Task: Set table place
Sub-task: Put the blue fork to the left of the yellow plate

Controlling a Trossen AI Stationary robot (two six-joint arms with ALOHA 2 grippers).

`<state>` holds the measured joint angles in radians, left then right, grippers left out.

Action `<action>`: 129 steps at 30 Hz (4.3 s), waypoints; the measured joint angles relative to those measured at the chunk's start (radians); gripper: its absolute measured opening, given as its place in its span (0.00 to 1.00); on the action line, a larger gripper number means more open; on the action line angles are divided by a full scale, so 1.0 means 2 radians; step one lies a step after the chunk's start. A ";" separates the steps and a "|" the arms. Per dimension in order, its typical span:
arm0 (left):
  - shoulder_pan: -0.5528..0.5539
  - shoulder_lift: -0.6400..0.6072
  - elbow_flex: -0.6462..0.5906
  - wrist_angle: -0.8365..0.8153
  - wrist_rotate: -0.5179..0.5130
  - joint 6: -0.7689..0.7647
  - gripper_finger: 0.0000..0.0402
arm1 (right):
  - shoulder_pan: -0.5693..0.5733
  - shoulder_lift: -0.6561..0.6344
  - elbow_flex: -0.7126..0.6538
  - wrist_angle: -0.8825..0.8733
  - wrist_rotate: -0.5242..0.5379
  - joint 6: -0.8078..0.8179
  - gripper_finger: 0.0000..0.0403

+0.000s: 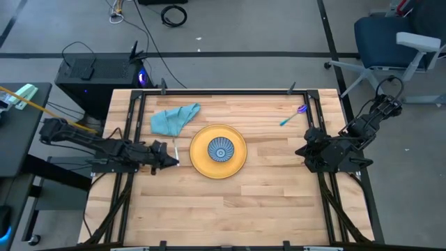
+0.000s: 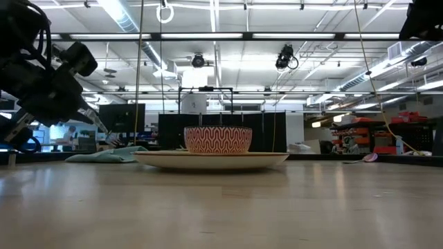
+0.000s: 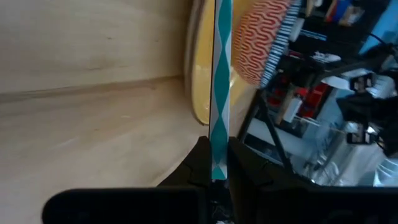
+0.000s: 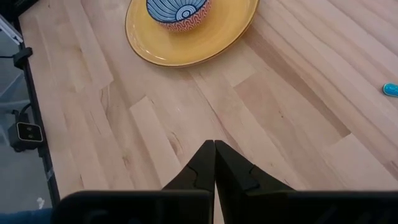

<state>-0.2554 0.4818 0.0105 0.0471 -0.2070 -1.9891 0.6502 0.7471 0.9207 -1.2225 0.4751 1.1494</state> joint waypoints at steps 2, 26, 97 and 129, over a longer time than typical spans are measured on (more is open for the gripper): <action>0.000 0.012 0.000 -0.002 0.000 -0.012 0.08 | 0.000 0.000 0.000 0.000 0.000 0.001 0.03; 0.000 0.073 -0.001 -0.005 0.038 -0.051 0.24 | 0.000 0.000 0.000 0.000 0.000 0.005 0.03; 0.136 0.532 0.547 -0.629 0.037 0.098 0.19 | 0.000 0.000 0.000 -0.002 -0.020 -0.003 0.03; 0.119 0.586 0.546 -0.579 0.065 -0.009 0.17 | 0.000 0.000 0.000 -0.001 -0.019 0.013 0.03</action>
<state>-0.0166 1.6532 1.1034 -1.1101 -0.0773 -2.0069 0.6502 0.7471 0.9207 -1.2243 0.4362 1.1748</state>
